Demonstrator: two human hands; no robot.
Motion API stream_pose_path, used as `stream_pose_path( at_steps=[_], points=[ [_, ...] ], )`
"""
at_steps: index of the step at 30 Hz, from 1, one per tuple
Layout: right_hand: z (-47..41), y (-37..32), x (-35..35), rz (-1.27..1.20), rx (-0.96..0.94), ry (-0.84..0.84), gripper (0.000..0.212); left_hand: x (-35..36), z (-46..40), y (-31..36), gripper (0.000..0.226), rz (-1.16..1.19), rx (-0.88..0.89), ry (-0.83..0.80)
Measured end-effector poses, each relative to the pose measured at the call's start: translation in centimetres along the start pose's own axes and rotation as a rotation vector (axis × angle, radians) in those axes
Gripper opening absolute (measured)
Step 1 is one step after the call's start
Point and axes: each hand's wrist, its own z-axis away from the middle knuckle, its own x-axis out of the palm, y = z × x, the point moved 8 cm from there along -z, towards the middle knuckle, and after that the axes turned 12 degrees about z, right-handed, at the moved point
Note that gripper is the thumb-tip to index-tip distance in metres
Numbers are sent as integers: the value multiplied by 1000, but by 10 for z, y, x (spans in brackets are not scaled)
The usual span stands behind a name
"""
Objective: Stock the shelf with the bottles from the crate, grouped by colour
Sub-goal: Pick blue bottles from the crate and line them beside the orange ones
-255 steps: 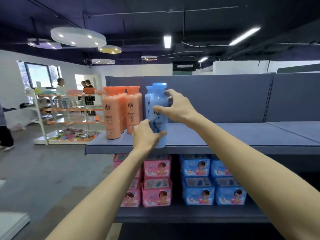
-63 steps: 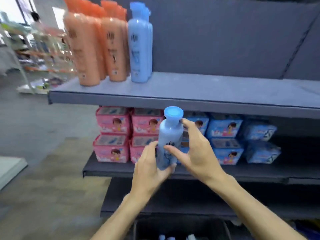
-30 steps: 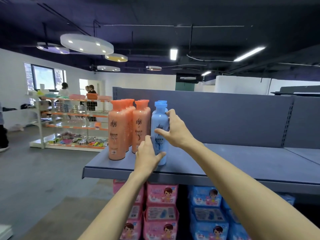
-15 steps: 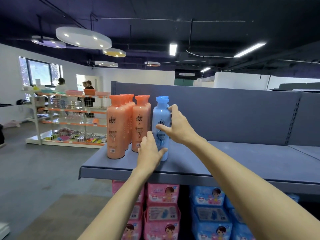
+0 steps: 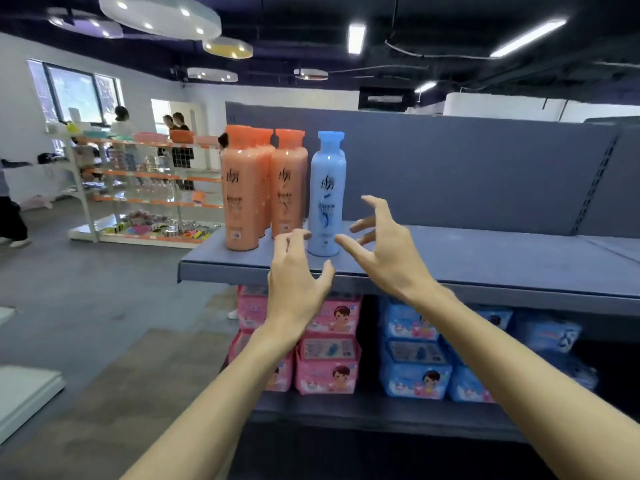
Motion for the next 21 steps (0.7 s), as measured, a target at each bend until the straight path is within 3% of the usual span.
stream_pose_path(
  at_steps=[3,8,21],
  points=[
    [35,6,-1,22,-45,-33,63,6,32,-3,33,27,15,-42],
    [120,58,51,73,-64,-176,61,63,121,-54,29,-79,-130,-317],
    [435,272,225,161,335,-832,48,176,458,-237,29,-234,-790,-848]
  ],
)
